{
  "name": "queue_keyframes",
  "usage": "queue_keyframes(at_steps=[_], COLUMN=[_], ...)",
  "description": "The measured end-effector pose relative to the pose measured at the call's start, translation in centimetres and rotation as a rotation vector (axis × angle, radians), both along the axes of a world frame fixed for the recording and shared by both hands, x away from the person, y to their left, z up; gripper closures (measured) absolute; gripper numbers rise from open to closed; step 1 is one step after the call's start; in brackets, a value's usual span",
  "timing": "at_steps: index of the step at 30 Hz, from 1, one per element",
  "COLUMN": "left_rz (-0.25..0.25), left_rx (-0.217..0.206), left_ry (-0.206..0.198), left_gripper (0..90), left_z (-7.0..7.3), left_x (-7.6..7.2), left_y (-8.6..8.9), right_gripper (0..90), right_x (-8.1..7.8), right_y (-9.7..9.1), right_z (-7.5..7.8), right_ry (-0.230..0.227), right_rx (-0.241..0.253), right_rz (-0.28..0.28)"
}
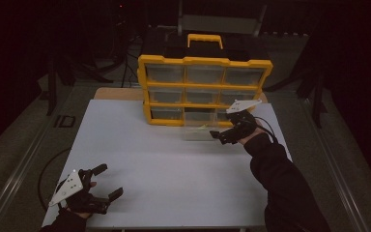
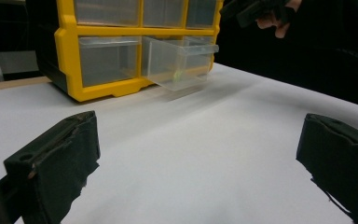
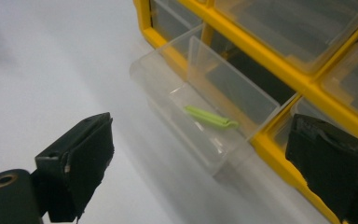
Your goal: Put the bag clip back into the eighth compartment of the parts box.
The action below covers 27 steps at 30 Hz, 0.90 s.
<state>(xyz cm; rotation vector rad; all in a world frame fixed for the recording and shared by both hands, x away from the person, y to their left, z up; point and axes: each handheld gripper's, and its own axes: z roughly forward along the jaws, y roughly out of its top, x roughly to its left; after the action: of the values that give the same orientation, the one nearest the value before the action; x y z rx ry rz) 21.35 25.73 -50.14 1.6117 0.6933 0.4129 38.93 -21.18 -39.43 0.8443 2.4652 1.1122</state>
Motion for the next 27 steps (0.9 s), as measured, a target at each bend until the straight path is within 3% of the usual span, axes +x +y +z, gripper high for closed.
queue_keyframes(at_steps=[10,27], left_rz=[0.002,0.001], left_rx=[0.001,0.001], left_ry=[-0.001,-0.001], left_gripper=[0.2,0.2], left_z=[0.0,0.0], left_x=[0.0,0.0], left_y=[0.0,0.0], right_gripper=[7.6,7.6], right_x=[-2.2,-5.4], right_y=[-1.4,-3.5], right_z=[-1.6,-5.4], right_ry=[-0.006,-0.002], right_rx=[0.075,0.102], right_rz=[-0.012,-0.044])
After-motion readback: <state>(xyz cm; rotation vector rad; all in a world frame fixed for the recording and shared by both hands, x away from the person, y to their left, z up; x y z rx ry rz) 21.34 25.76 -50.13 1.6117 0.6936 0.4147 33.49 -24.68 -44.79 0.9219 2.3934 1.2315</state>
